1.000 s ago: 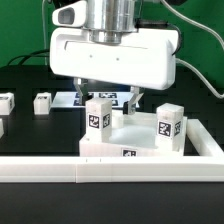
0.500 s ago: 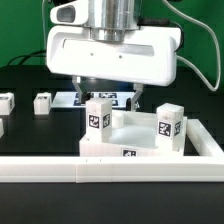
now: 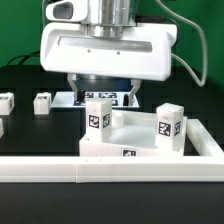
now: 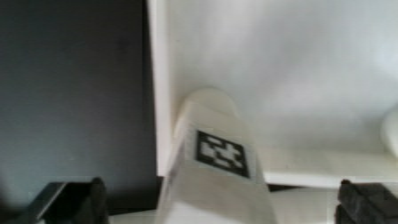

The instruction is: Assemble square table

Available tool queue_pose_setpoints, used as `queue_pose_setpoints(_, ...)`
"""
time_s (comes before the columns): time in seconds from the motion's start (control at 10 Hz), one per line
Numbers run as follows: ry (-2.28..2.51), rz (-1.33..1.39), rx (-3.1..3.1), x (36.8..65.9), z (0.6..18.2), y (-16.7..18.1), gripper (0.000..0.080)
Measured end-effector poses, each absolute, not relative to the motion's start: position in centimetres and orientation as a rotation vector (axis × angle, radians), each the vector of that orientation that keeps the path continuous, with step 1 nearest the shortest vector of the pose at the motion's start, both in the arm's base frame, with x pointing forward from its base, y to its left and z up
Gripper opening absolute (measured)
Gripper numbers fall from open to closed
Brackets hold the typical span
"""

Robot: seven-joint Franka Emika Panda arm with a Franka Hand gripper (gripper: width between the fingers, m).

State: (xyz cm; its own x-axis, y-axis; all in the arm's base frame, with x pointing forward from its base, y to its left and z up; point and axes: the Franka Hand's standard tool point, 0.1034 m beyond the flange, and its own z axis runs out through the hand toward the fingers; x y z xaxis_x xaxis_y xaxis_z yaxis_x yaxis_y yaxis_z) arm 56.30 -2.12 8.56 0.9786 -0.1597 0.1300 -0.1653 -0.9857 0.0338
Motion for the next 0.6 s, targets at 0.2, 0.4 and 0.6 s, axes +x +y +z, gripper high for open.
queue_pose_setpoints(0.2, -0.201, 0.2, 3.088, 56.28, 8.94, -2.75, 0.0649)
queue_pose_setpoints(0.4, -0.211, 0.196, 3.087, 56.22, 8.79, -2.75, 0.0649)
queue_pose_setpoints(0.6, -0.211, 0.196, 3.087, 56.21, 8.77, -2.76, 0.0649)
